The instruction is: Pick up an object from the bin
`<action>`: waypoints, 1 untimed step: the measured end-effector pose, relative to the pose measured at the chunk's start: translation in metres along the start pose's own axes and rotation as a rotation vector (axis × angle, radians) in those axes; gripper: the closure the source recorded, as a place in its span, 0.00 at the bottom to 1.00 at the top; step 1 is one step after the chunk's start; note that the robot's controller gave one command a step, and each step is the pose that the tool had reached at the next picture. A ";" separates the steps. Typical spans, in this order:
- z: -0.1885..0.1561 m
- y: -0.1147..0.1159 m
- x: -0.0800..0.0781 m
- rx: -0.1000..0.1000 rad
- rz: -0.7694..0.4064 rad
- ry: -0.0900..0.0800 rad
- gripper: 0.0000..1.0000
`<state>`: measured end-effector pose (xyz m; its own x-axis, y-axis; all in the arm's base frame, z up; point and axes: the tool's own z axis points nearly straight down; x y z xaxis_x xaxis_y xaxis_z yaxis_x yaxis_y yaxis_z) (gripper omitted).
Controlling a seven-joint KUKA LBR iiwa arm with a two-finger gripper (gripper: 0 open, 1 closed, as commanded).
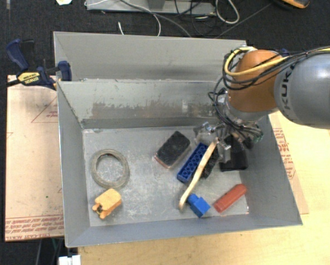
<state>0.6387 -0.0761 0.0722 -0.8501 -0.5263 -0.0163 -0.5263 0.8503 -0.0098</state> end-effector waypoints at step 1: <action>-0.018 0.001 0.000 -0.002 0.000 0.002 1.00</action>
Offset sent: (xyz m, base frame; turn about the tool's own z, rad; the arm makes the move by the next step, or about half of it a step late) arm -0.0016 0.0003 0.1052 -0.0003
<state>0.6376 -0.0756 0.0898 -0.8502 -0.5262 -0.0142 -0.5262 0.8503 -0.0078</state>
